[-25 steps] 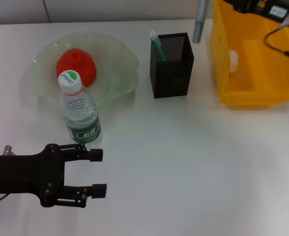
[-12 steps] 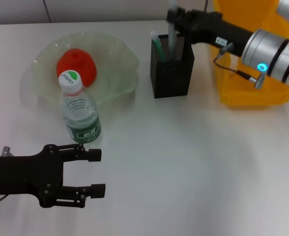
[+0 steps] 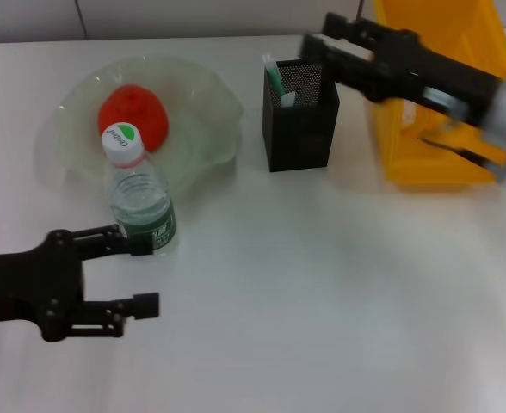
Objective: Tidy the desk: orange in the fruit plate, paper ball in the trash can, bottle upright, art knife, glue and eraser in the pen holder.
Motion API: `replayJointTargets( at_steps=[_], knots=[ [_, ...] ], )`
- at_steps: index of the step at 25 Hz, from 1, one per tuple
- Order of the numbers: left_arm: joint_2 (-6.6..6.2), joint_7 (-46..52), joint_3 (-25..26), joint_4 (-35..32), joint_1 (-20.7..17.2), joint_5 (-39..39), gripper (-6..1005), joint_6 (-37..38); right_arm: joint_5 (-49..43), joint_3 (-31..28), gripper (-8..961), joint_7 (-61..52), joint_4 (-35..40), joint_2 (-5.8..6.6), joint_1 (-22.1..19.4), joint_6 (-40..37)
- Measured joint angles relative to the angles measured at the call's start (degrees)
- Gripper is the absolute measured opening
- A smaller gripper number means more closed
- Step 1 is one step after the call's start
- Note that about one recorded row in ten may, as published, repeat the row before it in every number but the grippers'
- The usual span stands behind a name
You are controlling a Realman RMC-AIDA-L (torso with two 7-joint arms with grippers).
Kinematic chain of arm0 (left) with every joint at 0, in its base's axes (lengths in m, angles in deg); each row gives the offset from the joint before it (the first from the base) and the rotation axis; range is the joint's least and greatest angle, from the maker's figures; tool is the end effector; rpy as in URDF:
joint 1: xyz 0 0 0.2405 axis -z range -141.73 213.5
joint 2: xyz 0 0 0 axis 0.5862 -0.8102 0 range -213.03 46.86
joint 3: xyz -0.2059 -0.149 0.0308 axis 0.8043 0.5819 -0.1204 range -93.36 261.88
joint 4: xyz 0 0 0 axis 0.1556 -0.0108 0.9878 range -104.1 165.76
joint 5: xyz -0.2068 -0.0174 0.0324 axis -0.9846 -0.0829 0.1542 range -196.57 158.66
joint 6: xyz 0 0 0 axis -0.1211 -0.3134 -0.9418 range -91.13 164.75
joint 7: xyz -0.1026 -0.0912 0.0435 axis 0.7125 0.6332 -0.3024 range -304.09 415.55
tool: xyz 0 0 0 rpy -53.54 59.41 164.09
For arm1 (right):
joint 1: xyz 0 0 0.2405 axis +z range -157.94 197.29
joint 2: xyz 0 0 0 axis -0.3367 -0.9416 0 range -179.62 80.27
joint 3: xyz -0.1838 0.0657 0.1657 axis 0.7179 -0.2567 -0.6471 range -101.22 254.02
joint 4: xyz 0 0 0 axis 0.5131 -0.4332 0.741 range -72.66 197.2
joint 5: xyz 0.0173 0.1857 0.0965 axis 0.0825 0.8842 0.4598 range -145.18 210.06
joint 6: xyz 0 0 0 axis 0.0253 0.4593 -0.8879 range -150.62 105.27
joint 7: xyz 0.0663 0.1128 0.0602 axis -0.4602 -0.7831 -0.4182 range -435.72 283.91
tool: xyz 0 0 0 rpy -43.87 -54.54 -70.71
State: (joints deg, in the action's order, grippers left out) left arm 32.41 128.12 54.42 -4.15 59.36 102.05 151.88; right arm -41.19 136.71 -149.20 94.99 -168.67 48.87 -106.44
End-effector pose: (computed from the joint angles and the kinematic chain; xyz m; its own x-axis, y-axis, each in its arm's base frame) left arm -0.2888 0.2476 0.0347 0.7298 0.3507 0.5869 0.3667 -0.9253 0.0969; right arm 0.2067 0.3486 -0.0020 0.5544 -0.1773 -0.8132 -0.4656 -0.8759 -0.1265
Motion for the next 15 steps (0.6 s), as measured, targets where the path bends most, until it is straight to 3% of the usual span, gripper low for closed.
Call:
replayJointTargets(
  at_steps=[1,2,3,5,7,15],
  knots=[
    [0.0,0.0,0.0,0.0,0.0,0.0,839,0.0,0.0,0.0,581,0.0,0.0,0.0,0.0,0.0],
    [-0.54,0.2,-0.4,-0.1,-0.5,-0.8,839,0.2,-3.3,0.0,625,0.0,4.6,0.11,-4.4,-8.1],
    [-0.54,0.2,-0.4,-0.1,-0.5,-0.8,839,0.2,-3.3,0.0,669,0.0,4.6,0.11,-4.4,-8.1],
    [-1.28,0.4,-0.8,-0.2,-1.2,-1.0,839,0.3,-10.7,0.0,757,0.6,7.6,-0.04,-8.4,-16.1],
    [-1.61,0.6,-0.9,0.0,-1.4,-0.9,839,0.3,-16.7,-0.1,772,2.0,6.7,-0.06,-9.2,-20.6],
    [-2.26,0.6,-1.8,-0.6,-2.4,-0.7,839,0.2,-21.7,-0.3,833,8.8,-0.9,-0.18,-8.9,-21.7]
  ],
)
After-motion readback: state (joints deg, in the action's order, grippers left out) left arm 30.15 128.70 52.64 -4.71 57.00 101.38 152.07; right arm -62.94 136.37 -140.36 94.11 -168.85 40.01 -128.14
